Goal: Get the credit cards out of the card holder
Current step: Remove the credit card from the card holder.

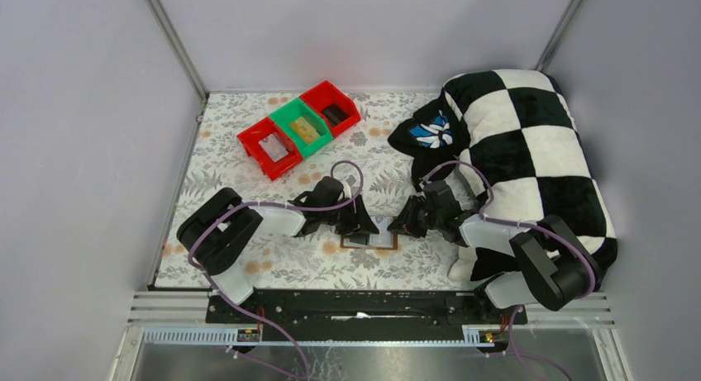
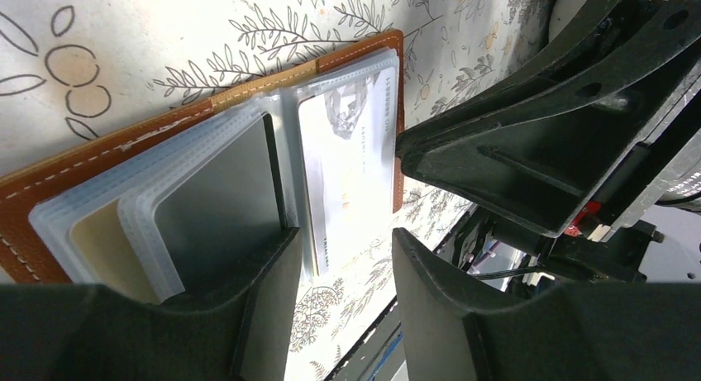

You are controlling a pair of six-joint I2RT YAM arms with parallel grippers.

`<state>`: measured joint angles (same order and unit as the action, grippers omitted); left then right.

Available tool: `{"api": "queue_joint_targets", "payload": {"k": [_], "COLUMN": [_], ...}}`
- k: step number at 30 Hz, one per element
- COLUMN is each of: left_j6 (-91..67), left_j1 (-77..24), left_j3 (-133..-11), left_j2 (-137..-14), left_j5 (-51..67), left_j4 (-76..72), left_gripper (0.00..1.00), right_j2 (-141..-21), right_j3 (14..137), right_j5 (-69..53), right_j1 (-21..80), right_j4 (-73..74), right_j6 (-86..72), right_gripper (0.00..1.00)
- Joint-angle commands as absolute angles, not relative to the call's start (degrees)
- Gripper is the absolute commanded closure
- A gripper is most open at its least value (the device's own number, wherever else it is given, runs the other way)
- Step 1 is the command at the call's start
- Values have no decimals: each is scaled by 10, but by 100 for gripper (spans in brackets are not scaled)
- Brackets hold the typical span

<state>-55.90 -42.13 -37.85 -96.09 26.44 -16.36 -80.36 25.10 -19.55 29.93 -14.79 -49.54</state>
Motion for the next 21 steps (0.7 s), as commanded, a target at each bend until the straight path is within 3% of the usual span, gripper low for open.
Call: {"api": "queue_joint_targets", "payload": {"k": [1, 6, 14, 21], "left_j6": [-533, -532, -538, -531], "left_j1": [-414, -403, -400, -400], "left_j3": [-372, -362, -366, -373], "left_j2": [-955, -963, -972, -971], "left_j5": [239, 246, 248, 245], "left_j4": [-147, -167, -178, -166], "left_gripper": [52, 64, 98, 100], "right_j2": [-817, -814, -824, -807], "right_j3": [250, 251, 249, 253], "right_j5": [-190, -190, -197, -193], "right_j1": [299, 298, 299, 298], "right_j4": [-136, -133, -140, -123], "right_j6": [-488, -483, -483, -479], "right_gripper": [74, 77, 78, 79]}}
